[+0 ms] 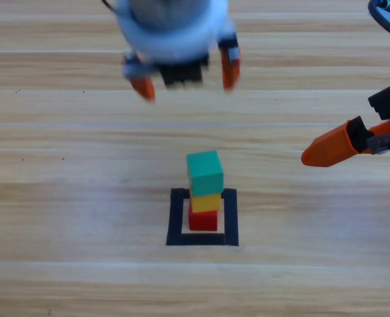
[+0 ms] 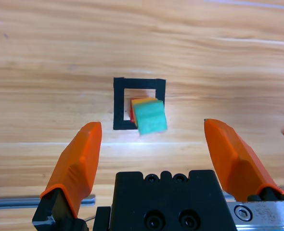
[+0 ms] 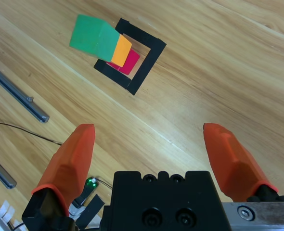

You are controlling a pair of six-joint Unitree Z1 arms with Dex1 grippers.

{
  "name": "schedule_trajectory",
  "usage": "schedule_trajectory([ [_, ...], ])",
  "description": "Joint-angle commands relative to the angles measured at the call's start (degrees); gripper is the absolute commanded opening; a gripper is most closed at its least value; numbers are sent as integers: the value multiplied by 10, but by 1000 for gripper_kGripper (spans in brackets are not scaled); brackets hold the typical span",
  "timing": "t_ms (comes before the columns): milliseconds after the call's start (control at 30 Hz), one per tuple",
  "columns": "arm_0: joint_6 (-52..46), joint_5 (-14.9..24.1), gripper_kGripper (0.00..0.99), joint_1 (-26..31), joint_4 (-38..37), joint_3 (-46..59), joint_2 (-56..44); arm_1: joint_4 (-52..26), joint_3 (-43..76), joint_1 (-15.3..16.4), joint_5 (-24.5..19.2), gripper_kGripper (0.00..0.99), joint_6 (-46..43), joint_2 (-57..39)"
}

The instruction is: Stack the blocks in the rectangular block: red at the bottom, yellow in the middle, green on top

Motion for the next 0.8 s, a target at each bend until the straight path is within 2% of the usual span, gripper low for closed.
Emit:
schedule_trajectory([
  [33,14,57,908,-91,-16,88,-85,-1,12,-11,-16,990,-4,-21],
  [167,19,83,910,-124,-92,226,-142,-1,12,-11,-16,990,-4,-21],
  [367,42,99,927,-137,-210,397,-202,-2,12,-11,-17,990,-4,-17],
  [500,47,102,976,-137,-233,434,-215,-2,12,-11,-17,990,-4,-17],
  [800,53,106,990,-137,-236,435,-224,-3,12,-11,-17,990,-4,-15],
])
